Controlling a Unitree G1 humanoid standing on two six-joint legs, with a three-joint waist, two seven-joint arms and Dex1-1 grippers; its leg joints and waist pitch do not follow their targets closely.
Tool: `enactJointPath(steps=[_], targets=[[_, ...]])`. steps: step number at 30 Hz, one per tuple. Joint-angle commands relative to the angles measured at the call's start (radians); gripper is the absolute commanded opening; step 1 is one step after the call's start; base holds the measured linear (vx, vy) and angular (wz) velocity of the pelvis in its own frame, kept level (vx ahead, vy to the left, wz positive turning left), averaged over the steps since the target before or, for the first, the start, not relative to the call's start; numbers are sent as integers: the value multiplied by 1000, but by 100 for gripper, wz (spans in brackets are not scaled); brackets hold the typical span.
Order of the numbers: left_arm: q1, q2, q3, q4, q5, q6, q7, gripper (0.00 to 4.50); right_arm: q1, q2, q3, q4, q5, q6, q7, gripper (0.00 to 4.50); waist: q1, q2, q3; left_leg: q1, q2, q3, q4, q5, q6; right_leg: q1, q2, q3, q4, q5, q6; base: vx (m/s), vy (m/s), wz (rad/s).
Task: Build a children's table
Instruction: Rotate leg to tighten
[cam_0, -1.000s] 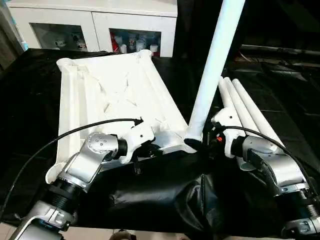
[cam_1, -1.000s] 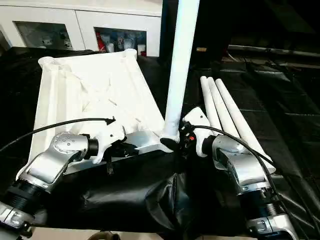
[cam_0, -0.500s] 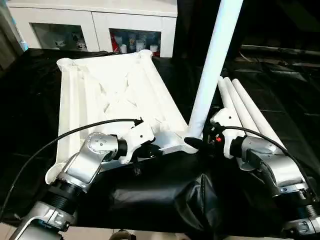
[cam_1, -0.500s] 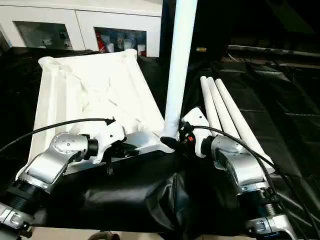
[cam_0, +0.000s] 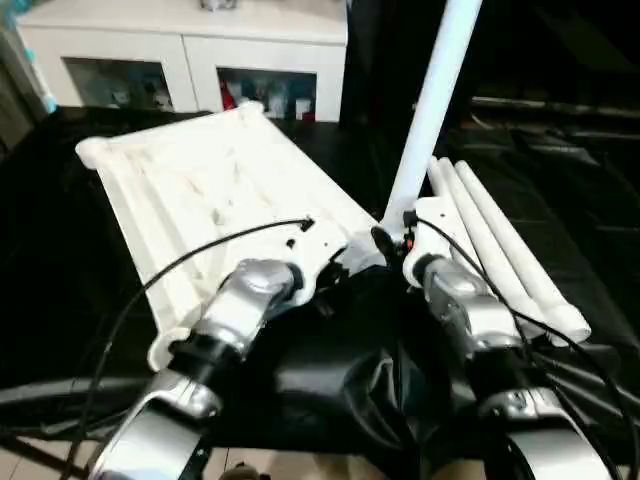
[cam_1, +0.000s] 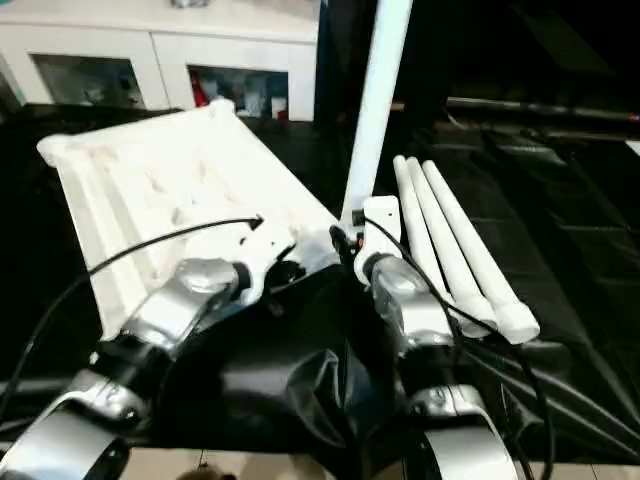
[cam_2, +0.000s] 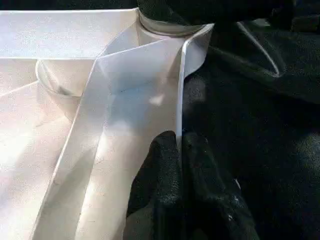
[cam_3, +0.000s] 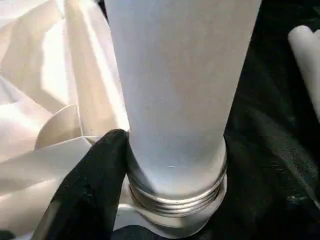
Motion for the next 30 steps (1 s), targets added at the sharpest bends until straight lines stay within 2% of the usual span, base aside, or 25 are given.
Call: enactJointPath(steps=[1,4,5,9,10,11,15,17,18,20,21,22,23,24,25,26,28,30], targets=[[-37,-37,36,10,-6,-36,78,0,16,79,70,49,-1,13,61,337,0,-9,-66,13,59,-28,-79,-217,-5,39,-97,54,-95,-300,-157,0,0,0],[-35,-33,38,10,-6,-37,69,0,13,80,70,59,-2,-2,63,340,-1,-6,-64,12,60,-28,-80,-216,4,37,-96,54,-94,-291,-162,0,0,0],[-31,-27,40,5,-8,-40,58,0,12,75,73,56,-3,-9,73,367,-4,-8,-65,6,61,-32,-82,-213,1,44,-99,52,-92,-292,-161,0,0,0],[-25,-12,37,-2,-15,-60,30,0,8,59,76,50,-9,-27,90,389,-14,-8,-67,8,58,-29,-79,-211,13,41,-96,53,-92,-274,-174,0,0,0],[-11,14,30,-27,-28,-86,-22,0,14,18,74,0,-8,-23,124,406,-13,-8,-67,6,58,-29,-78,-194,20,43,-97,53,-92,-257,-177,0,0,0],[-11,14,30,-27,-28,-86,-22,0,14,18,74,0,-8,-23,124,421,-13,-8,-69,6,58,-28,-77,-179,27,44,-96,53,-89,-236,-181,0,0,0],[12,62,24,-71,-39,-99,-95,0,38,-69,64,-99,0,28,193,431,-8,-5,-70,6,61,-26,-74,-141,46,44,-93,52,-82,-171,-199,0,0,0],[18,77,24,-80,-40,-107,-117,0,49,-98,65,-132,3,49,224,431,-1,-3,-72,10,64,-24,-74,-131,51,43,-92,51,-80,-145,-204,0,0,0],[30,103,24,-101,-49,-120,-161,0,72,-148,70,-199,16,89,288,431,1,-2,-71,9,64,-24,-74,-127,51,43,-92,51,-79,-140,-207,0,0,0],[31,104,24,-102,-49,-121,-163,0,73,-150,70,-201,17,91,290,431,6,0,-73,10,68,-24,-74,-111,52,43,-93,49,-74,-100,-217,0,0,0],[52,138,16,-142,-71,-149,-239,0,104,-213,83,-277,39,130,379,431,8,6,-73,10,67,-24,-74,-117,52,45,-93,47,-75,-93,-220,0,0,0],[52,138,16,-142,-71,-149,-239,0,104,-213,83,-277,39,130,379,431,9,4,-74,10,69,-25,-73,-112,54,46,-93,48,-73,-78,-219,0,0,0],[68,161,7,-179,-90,-156,-295,0,126,-253,95,-326,57,155,441,431,8,3,-75,8,69,-24,-72,-102,58,46,-94,47,-69,-53,-230,0,0,0],[70,165,5,-185,-93,-156,-305,0,130,-260,98,-334,60,159,451,431,8,7,-74,8,68,-24,-73,-104,59,47,-93,47,-70,-52,-233,0,0,0],[86,189,-8,-226,-108,-150,-356,0,151,-296,110,-379,81,184,512,431,13,6,-76,12,72,-22,-70,-98,63,45,-94,48,-67,-32,-238,0,0,0],[88,193,-10,-233,-109,-148,-364,0,154,-301,111,-385,85,188,522,431,15,5,-74,7,72,-24,-72,-95,68,51,-95,46,-66,-27,-240,0,0,0],[100,212,-21,-263,-115,-143,-401,0,170,-327,122,-422,105,213,572,431,17,7,-73,9,72,-22,-70,-95,72,46,-94,47,-67,-30,-245,0,0,0],[109,222,-27,-283,-116,-139,-423,0,178,-341,131,-441,113,227,604,431,21,7,-70,11,72,-22,-73,-118,60,44,-94,46,-72,-75,-245,0,0,0]])
